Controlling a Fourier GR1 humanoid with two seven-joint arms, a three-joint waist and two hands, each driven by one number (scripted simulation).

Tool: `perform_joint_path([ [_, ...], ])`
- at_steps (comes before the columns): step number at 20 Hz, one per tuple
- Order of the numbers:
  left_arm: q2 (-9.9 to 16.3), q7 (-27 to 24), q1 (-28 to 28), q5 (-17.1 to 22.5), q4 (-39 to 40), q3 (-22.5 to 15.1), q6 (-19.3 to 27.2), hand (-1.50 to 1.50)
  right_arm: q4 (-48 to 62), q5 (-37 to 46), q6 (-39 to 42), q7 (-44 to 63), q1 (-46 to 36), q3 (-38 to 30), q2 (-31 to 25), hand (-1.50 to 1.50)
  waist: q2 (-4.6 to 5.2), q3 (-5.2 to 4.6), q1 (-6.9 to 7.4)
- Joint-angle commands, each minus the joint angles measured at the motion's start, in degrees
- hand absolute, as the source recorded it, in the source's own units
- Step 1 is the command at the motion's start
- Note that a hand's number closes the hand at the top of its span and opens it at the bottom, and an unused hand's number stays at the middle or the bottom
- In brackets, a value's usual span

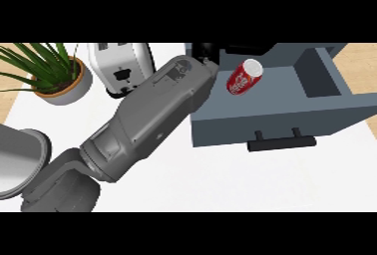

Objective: Pick up the can, place it into the drawer and close the drawer

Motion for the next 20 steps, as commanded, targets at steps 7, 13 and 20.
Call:
perform_joint_path([
  [7,-0.01,-4.39,-0.45,4.68,3.99,-1.76,1.41,-1.5,-1.86,0.97,-0.65,0.98,-1.49,1.0,-0.06,-1.5,0.43,-0.02,-0.8],
  [13,-0.01,-5.95,-0.71,7.31,3.83,-2.47,2.23,-1.5,0.93,-1.49,0.72,0.23,-1.25,-1.35,-1.8,-1.5,0.16,-0.01,-0.28],
  [20,-0.01,-9.37,-1.0,9.01,2.83,-1.74,1.54,-1.5,-7.97,14.94,4.31,-7.71,-4.6,1.01,-2.92,-1.5,0.25,-0.07,0.96],
])
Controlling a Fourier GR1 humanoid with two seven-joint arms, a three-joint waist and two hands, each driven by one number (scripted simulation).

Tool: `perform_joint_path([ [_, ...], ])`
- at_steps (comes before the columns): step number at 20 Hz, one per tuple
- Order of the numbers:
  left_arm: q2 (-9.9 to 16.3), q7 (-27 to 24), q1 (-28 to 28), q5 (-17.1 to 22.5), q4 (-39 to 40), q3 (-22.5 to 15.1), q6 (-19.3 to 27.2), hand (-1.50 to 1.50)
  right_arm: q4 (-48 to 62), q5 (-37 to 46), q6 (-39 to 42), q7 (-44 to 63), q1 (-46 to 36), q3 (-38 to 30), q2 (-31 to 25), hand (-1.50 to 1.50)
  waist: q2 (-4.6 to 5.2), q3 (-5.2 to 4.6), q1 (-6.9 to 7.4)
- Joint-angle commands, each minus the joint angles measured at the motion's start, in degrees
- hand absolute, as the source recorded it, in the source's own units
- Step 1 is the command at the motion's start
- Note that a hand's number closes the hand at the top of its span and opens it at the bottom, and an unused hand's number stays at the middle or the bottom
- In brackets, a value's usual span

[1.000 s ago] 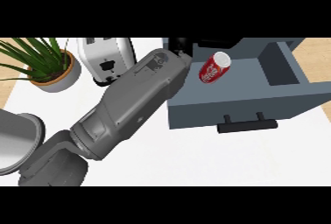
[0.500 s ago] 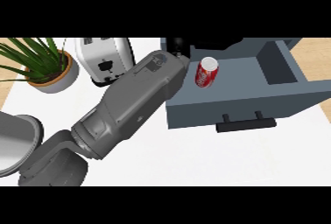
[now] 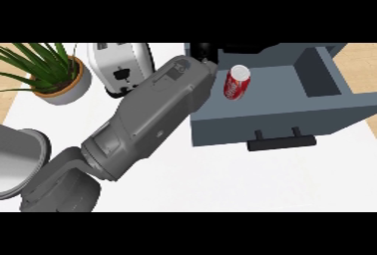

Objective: Pick up the can, place it into the drawer and close the drawer

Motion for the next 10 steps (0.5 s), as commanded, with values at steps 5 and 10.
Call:
perform_joint_path([
  [5,0.0,-4.52,0.11,2.66,-3.04,-0.38,-0.04,-1.5,-2.75,15.74,1.9,-7.5,-5.04,5.17,0.45,-1.5,-0.22,0.0,1.79],
  [10,0.0,-4.16,-1.3,2.45,-3.21,-1.16,2.39,-1.5,-2.48,27.6,0.99,-8.25,-9.45,10.32,-1.34,-1.5,-0.63,-0.04,3.68],
])
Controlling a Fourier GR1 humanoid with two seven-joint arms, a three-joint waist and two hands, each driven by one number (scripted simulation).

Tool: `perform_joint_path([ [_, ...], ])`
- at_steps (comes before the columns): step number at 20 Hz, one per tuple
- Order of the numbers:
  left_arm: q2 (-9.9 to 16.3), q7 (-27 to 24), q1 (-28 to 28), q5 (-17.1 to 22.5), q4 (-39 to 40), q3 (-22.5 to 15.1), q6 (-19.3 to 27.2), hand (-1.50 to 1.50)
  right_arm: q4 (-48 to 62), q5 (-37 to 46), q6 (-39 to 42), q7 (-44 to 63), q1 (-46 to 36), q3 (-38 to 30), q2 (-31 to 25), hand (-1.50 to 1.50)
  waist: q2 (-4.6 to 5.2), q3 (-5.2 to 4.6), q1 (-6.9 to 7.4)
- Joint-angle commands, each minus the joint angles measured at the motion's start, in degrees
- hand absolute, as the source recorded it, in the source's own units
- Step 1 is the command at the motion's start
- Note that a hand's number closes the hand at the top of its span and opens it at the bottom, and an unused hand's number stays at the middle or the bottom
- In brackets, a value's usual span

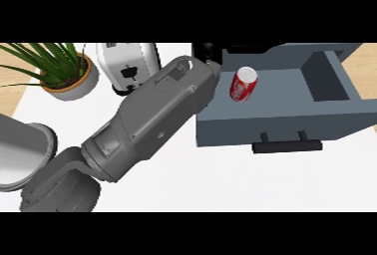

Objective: Pick up the can, place it into the drawer and close the drawer

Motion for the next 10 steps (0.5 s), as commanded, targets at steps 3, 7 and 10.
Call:
perform_joint_path([
  [3,0.0,2.17,-2.21,1.82,-1.8,-0.71,2.82,-1.5,1.13,18.81,-1.17,-2.26,-5.81,10.13,0.15,-1.5,-0.11,0.0,1.46],
  [7,0.0,1.48,-2.58,0.85,2.02,2.06,-1.54,-1.5,5.69,30.33,-4.16,-5.6,-8.58,16.56,0.69,-1.5,-0.17,-0.01,2.23],
  [10,0.0,2.78,-2.48,0.21,1.48,2.3,-0.31,-1.5,6.91,39.69,-7.68,-4.27,-11.28,23.86,2.02,-1.5,-0.54,-0.06,2.96],
])
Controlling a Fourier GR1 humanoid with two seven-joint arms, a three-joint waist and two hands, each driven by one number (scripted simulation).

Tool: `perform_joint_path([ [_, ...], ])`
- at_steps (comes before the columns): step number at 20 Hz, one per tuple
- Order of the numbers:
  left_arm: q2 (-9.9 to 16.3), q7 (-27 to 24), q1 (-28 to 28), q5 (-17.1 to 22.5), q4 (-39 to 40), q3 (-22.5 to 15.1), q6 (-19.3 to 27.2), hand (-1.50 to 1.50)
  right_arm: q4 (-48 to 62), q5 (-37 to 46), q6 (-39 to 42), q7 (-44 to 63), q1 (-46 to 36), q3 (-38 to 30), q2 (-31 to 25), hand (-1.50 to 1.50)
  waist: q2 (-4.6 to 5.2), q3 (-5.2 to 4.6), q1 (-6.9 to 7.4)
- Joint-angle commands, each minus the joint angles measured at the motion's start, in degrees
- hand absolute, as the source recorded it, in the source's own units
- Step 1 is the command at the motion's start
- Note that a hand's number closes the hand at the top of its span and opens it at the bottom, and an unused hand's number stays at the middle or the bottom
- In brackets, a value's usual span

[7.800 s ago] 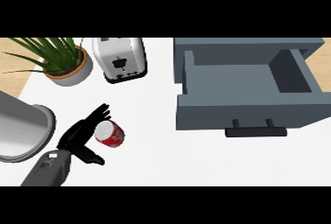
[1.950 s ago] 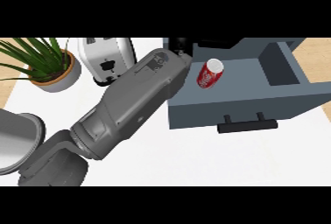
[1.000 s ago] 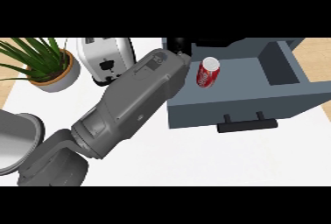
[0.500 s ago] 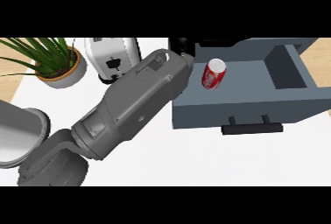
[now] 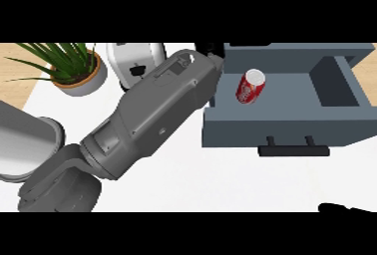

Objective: Pick up the can, place it into the drawer and close the drawer

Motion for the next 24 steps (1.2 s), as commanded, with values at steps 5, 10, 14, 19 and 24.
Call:
perform_joint_path([
  [5,0.74,4.82,-0.6,-1.59,-0.73,0.5,1.64,-1.5,13.99,22.33,-10.31,-3.54,-8.85,13.88,1.5,-1.5,-0.52,-0.02,1.28],
  [10,3.05,3.35,3.57,-3.49,-2.94,0.71,0.66,-1.5,28.51,28.32,-14.45,-6.22,-17.83,15.46,-1.07,-1.5,-0.43,-0.01,1.61],
  [14,7.0,6.8,5.05,-4.31,-6.64,-0.02,-1.44,-1.5,39.27,32.67,-15.91,-6.24,-25.61,16.14,-2.66,-1.5,-0.56,-0.04,2.51],
  [19,9.33,9.96,4.14,-6.57,-10.1,-0.49,2.57,-1.5,50.02,38.03,-20.25,-9.65,-28.34,16.22,-5.76,-1.5,-0.75,0.0,2.21],
  [24,13.34,10.45,7.91,-7.79,-12.74,1.53,0.83,-1.5,63.2,42.12,-28.41,-8.51,-33.32,16.57,-1.83,-1.5,-0.52,0.0,1.61],
])
